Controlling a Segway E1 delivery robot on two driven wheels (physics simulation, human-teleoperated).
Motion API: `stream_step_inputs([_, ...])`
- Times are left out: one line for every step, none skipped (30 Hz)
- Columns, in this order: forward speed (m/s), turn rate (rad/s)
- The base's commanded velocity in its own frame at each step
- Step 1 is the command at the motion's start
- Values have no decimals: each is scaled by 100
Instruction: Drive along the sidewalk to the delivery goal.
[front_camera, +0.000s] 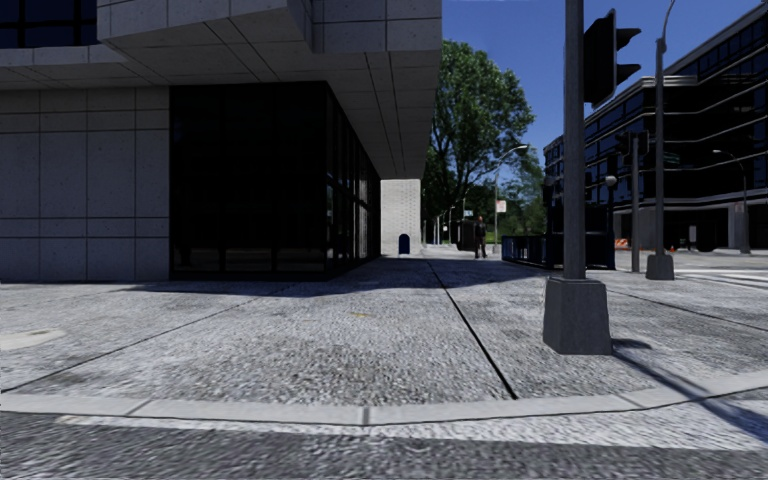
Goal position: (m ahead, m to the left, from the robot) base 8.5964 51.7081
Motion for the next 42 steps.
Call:
stream_step_inputs([200,28])
stream_step_inputs([200,28])
stream_step_inputs([200,28])
stream_step_inputs([200,28])
stream_step_inputs([200,28])
stream_step_inputs([200,28])
stream_step_inputs([200,28])
stream_step_inputs([194,28])
stream_step_inputs([186,28])
stream_step_inputs([179,28])
stream_step_inputs([167,28])
stream_step_inputs([167,28])
stream_step_inputs([151,28])
stream_step_inputs([142,28])
stream_step_inputs([140,28])
stream_step_inputs([139,28])
stream_step_inputs([139,28])
stream_step_inputs([139,28])
stream_step_inputs([139,28])
stream_step_inputs([139,28])
stream_step_inputs([139,28])
stream_step_inputs([139,29])
stream_step_inputs([139,34])
stream_step_inputs([139,37])
stream_step_inputs([139,37])
stream_step_inputs([139,39])
stream_step_inputs([139,39])
stream_step_inputs([139,39])
stream_step_inputs([139,39])
stream_step_inputs([139,39])
stream_step_inputs([139,39])
stream_step_inputs([139,39])
stream_step_inputs([139,39])
stream_step_inputs([139,39])
stream_step_inputs([139,39])
stream_step_inputs([139,39])
stream_step_inputs([140,39])
stream_step_inputs([140,39])
stream_step_inputs([140,39])
stream_step_inputs([140,39])
stream_step_inputs([140,39])
stream_step_inputs([140,39])
